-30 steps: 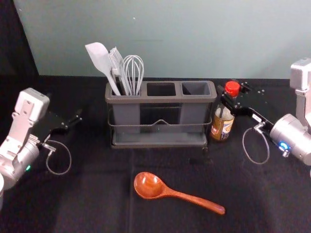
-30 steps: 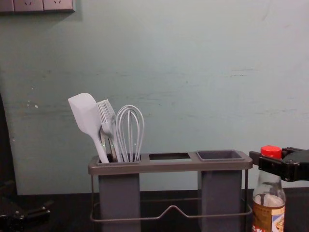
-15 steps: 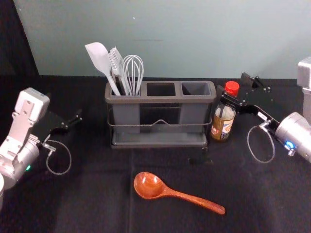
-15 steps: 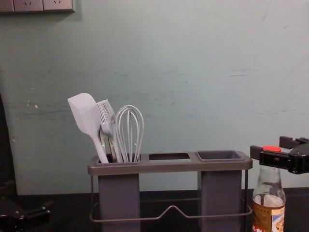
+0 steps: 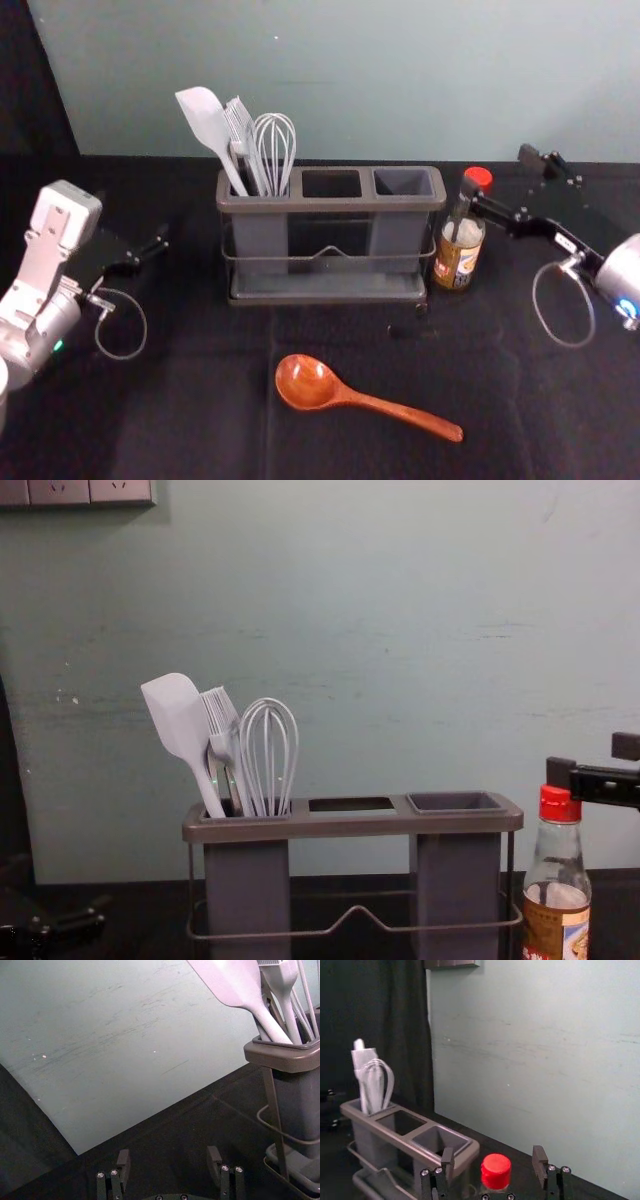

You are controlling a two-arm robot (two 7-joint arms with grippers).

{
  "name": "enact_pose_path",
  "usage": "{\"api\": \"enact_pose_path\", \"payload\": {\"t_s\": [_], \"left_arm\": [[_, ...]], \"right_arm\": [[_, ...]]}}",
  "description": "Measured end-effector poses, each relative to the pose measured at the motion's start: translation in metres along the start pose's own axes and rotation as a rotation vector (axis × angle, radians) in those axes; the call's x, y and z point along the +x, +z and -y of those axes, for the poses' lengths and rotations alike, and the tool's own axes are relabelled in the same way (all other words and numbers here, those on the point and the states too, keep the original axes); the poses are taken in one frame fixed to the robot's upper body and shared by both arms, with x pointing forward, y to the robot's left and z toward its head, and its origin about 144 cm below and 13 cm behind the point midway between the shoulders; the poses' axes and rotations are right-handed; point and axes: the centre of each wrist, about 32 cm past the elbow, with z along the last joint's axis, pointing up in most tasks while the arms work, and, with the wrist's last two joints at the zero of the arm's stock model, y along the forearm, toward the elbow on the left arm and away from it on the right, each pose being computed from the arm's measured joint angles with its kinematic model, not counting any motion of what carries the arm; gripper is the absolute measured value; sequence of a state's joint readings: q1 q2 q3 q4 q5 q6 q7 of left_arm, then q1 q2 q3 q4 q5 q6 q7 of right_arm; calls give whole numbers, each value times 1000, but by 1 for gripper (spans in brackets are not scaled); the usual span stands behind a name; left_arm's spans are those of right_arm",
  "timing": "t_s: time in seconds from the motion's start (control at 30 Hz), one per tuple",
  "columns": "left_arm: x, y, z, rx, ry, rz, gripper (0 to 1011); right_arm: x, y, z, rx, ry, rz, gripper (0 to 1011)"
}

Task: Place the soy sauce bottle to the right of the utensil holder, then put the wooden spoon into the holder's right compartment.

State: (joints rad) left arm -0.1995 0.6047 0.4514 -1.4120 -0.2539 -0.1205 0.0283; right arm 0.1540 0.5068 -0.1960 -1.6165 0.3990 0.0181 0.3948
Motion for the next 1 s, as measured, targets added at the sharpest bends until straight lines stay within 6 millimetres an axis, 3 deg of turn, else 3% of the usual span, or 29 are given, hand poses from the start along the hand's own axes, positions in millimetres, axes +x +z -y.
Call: {"api": "enact_pose_path", "payload": {"t_s": [0.53, 1.0], "left_arm": [[0, 0, 0, 0, 0, 0, 1005], [0, 0, 0, 0, 0, 0, 1005]], "right_arm": [[-18, 21, 28, -96, 162, 57, 1004], [-32, 23, 16, -243, 315, 126, 1004]]}}
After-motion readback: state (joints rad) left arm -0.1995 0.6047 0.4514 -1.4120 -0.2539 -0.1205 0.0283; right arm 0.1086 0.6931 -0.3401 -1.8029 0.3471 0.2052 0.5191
